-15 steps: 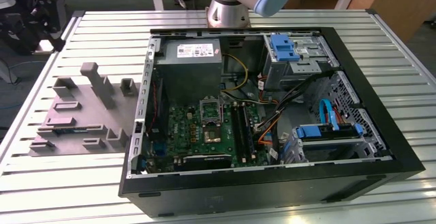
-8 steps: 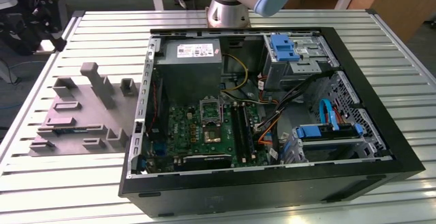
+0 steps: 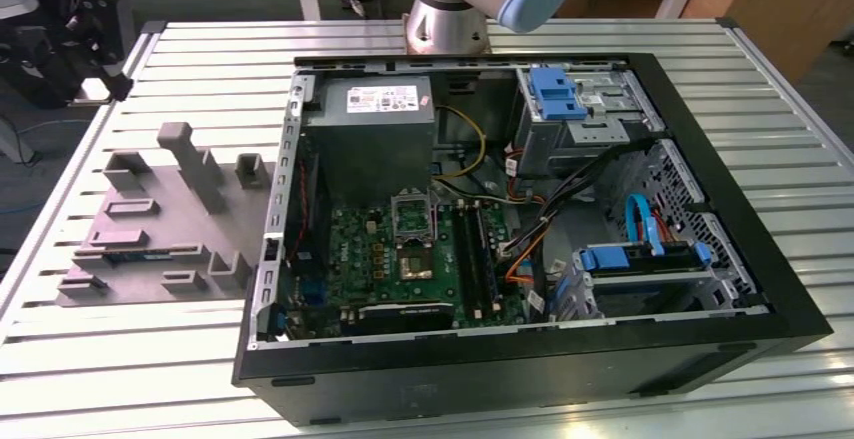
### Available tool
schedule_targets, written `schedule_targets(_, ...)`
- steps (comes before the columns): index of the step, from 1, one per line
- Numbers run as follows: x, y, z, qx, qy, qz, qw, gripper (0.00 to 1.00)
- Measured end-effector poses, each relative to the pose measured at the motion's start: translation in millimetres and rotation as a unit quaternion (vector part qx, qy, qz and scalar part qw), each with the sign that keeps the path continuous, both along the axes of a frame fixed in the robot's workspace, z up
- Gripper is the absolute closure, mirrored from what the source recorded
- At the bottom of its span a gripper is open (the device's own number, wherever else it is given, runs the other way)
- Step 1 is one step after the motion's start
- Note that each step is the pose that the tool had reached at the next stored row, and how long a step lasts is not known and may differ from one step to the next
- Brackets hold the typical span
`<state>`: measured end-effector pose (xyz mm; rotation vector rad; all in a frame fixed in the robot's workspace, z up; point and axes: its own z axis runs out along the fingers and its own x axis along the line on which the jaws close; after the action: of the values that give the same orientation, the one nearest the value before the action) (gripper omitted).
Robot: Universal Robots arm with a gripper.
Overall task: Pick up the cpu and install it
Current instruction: 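Pick up the cpu and move it towards the insertion slot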
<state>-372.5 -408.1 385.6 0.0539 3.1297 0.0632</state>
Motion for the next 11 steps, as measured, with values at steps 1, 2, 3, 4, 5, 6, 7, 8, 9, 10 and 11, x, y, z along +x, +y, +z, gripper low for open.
schedule_targets(1, 0.3, 0.0, 0.0, 0.0, 0.0, 0.0, 1.0, 0.53)
schedule_targets(2, 0.5, 0.0, 0.0, 0.0, 0.0, 0.0, 1.0, 0.53)
schedule_targets(3, 0.8, 0.0, 0.0, 0.0, 0.0, 0.0, 1.0, 0.53)
schedule_targets(4, 1.0, 0.0, 0.0, 0.0, 0.0, 0.0, 1.0, 0.53)
schedule_targets(5, 1.3, 0.0, 0.0, 0.0, 0.0, 0.0, 1.0, 0.53)
schedule_targets(6, 1.6, 0.0, 0.1, 0.0, 0.0001, 0.0, 1.0, 0.53)
schedule_targets(7, 1.8, 0.0, 0.0, 0.0, 0.0, 0.0, 1.0, 0.53)
schedule_targets(8, 2.3, 0.0, 0.0, 0.0, 0.0, 0.0, 1.0, 0.53)
schedule_targets(9, 2.8, 0.0, 0.0, 0.0, 0.0, 0.0, 1.0, 0.53)
schedule_targets(10, 3.3, 0.0, 0.0, 0.0, 0.0, 0.0, 1.0, 0.53)
schedule_targets(11, 3.8, 0.0, 0.0, 0.0, 0.0, 0.0, 1.0, 0.53)
